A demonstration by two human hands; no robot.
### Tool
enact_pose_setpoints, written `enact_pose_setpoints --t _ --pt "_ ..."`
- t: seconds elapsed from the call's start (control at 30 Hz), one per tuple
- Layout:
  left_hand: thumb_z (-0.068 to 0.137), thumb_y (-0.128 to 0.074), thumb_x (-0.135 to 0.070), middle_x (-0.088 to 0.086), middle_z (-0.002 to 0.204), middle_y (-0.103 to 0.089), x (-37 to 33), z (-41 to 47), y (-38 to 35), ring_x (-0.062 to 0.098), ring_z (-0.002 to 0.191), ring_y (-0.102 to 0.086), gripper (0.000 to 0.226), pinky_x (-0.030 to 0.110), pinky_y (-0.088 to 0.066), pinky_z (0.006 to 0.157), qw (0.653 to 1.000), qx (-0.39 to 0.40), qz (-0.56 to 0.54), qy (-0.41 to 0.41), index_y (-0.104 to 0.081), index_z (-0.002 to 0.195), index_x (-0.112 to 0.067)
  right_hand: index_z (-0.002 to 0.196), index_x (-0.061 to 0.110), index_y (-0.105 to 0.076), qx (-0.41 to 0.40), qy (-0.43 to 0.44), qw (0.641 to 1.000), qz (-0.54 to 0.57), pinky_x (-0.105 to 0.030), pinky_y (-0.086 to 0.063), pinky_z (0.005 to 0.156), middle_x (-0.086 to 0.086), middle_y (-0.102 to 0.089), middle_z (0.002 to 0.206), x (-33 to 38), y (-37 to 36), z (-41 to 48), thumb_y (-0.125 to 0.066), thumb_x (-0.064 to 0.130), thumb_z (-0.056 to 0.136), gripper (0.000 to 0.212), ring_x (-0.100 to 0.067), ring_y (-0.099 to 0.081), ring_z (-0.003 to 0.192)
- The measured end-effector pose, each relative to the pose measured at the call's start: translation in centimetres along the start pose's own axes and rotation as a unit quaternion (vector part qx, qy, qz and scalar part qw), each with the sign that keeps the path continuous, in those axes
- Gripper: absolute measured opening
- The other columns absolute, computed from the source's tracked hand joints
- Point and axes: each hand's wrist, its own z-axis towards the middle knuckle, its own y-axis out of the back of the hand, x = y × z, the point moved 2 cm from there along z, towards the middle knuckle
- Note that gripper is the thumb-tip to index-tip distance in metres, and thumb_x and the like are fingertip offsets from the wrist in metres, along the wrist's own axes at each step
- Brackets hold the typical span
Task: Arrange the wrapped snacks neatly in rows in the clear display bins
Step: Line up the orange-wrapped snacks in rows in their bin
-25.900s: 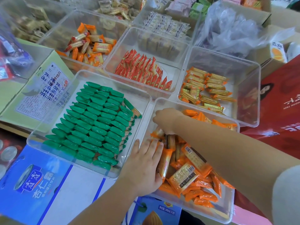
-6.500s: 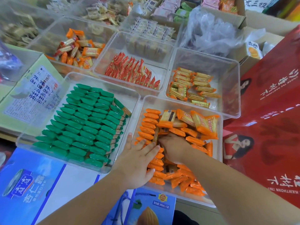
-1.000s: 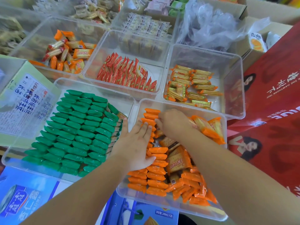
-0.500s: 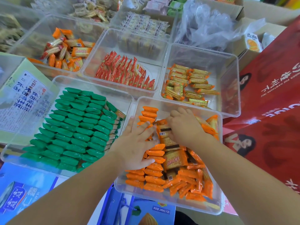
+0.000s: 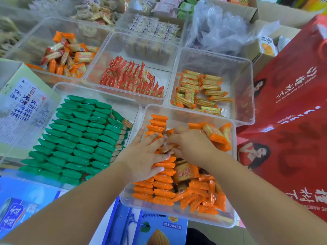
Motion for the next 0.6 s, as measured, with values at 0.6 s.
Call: enact_pose_setpoints --t 0.6 --pt "0.096 -0.040 -0.064 -0.007 0.147 -0.046 0.4 -0.3 0.4 0.020 0.141 -0.035 0.046 0.056 0.002 0.123 0.997 -0.018 -0.075 0.011 -0.065 0.126 -0.040 0.103 0.019 -0.069 0.071 -0.091 0.989 0.098 -0.037 -0.049 0.070 -0.005 -0.067 0.096 -1.1 -1.7 -0.2 -0.064 0.025 0.092 0.013 -0.027 -0.060 0.090"
